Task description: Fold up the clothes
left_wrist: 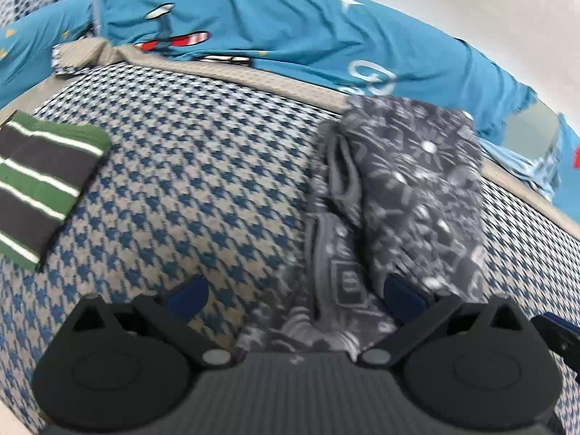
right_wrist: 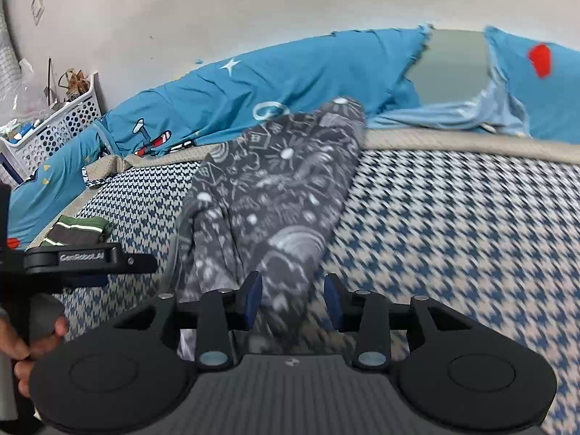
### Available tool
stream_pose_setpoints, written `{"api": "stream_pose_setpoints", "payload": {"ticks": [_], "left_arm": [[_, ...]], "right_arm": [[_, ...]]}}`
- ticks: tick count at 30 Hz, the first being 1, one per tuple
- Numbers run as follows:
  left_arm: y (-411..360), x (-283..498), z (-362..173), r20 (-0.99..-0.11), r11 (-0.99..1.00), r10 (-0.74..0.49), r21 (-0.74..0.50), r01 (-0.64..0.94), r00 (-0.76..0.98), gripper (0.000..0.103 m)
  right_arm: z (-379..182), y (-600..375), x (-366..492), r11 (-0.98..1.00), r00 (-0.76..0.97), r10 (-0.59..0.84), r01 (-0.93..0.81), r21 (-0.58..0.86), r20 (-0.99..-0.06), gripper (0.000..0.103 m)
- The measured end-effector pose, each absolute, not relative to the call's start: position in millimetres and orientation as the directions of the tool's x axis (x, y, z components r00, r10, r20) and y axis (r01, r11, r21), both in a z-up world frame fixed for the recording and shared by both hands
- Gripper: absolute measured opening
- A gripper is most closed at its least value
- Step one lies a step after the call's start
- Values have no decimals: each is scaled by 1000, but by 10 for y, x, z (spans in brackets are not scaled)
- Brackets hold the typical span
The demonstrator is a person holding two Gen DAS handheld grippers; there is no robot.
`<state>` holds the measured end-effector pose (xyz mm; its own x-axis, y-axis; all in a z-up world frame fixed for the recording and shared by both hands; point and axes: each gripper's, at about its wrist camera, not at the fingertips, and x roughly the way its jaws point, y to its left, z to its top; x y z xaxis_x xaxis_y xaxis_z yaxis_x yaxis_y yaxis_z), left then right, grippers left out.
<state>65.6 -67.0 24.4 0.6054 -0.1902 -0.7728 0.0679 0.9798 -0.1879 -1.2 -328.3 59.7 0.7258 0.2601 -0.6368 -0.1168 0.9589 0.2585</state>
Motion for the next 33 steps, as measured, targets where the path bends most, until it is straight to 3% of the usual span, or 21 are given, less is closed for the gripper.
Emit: {"api": "stream_pose_setpoints", "payload": {"ticks": [9,20,26,30,33], "left_arm": [[-750,513,239,-749,960,-281,-233,158,600,103],[-677,495,225,-756,960,-278,-241,143,592,103],[-603,477,248,-755,956,-288,-263,130,589,103],[-532,467,237,-760,955,-288,-274,114,583,103],[-487,455,221,-765,955,-285,-278,103,578,103]], "right_arm": [[596,-3493,-402,949,729,267,-86,304,-630,46],[494,-3629,-717,930,705,302,-69,362,-642,66],[382,-3595,-745,903,670,358,-71,424,-650,67],[354,-3504,-759,898,670,383,-108,426,-636,66],[385,-3398,-800,920,691,356,-140,366,-629,38]]}}
